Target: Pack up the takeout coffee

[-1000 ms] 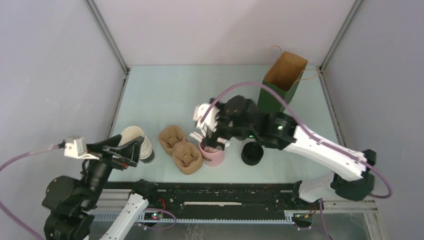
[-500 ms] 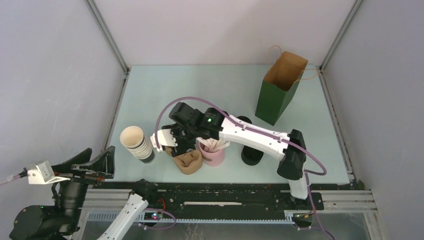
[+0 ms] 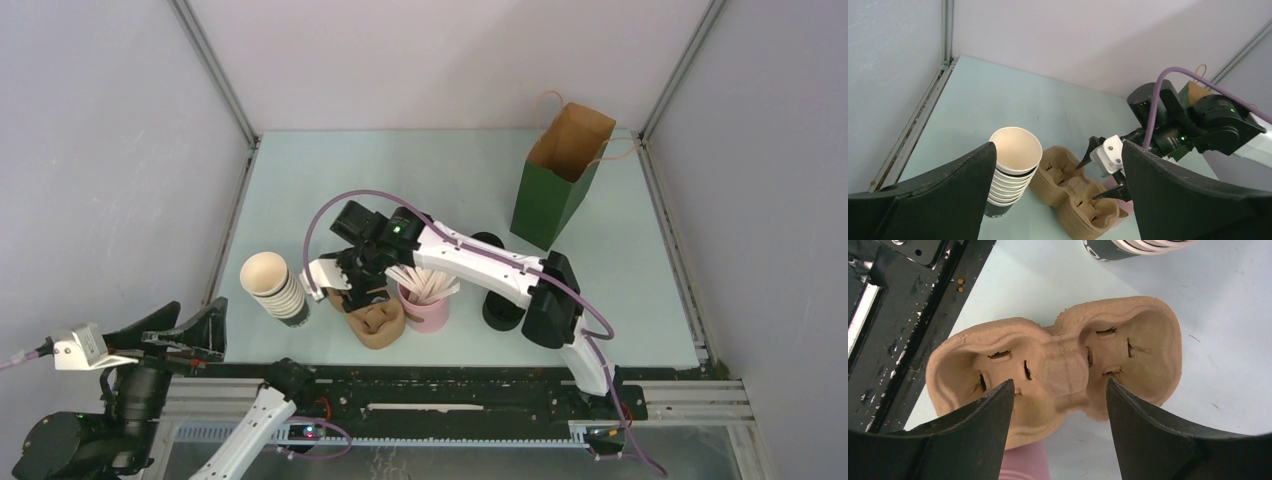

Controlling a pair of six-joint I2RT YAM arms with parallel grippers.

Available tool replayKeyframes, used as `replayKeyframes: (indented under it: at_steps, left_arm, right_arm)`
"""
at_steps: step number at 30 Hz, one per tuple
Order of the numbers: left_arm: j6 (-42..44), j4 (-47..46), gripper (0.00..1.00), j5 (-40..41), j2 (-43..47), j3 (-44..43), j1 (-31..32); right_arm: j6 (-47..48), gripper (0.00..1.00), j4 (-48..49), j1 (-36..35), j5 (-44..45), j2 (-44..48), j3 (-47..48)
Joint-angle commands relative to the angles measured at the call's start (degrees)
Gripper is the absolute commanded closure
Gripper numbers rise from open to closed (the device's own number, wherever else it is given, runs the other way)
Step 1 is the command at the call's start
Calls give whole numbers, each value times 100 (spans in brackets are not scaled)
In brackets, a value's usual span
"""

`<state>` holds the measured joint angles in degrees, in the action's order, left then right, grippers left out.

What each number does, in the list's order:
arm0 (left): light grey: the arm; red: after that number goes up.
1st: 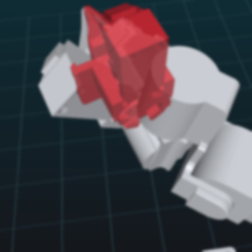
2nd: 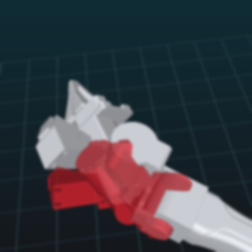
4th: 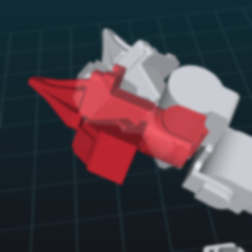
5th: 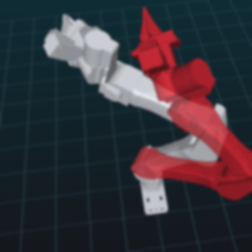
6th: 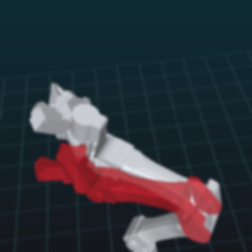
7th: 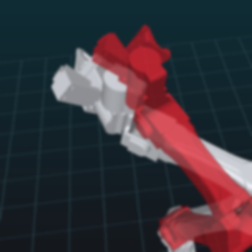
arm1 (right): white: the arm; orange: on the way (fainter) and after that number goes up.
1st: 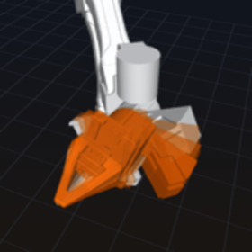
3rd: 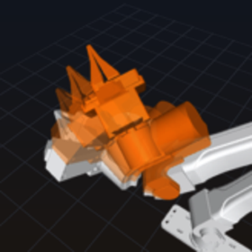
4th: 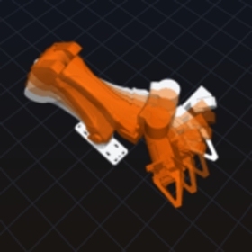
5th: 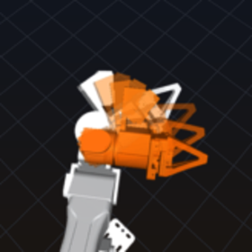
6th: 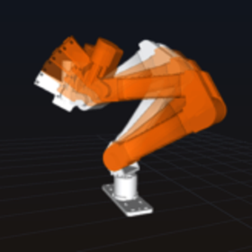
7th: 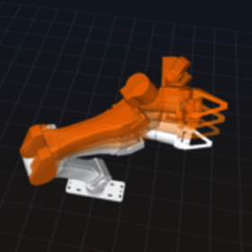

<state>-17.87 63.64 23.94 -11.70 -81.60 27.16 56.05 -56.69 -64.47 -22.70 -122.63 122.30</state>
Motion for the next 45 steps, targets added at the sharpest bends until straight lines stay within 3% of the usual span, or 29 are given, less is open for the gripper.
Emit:
replayKeyframes:
  at_steps: [1,17,24,28,45]
  left_arm:
    - [169,-41,0,111,-141,-91,43]
    - [222,43,0,246,-169,-160,53]
    - [205,77,0,237,-161,-163,53]
    - [205,88,0,260,-162,-165,53]
    - [196,70,0,207,-152,-114,53]
  right_arm:
    - [266,24,-142,87,-203,-190,349]
    - [422,27,-298,130,-431,-739,646]
    - [500,36,-295,127,-227,-867,668]
    - [504,55,-256,113,-95,-869,668]
    - [567,59,-467,-31,137,-302,672]
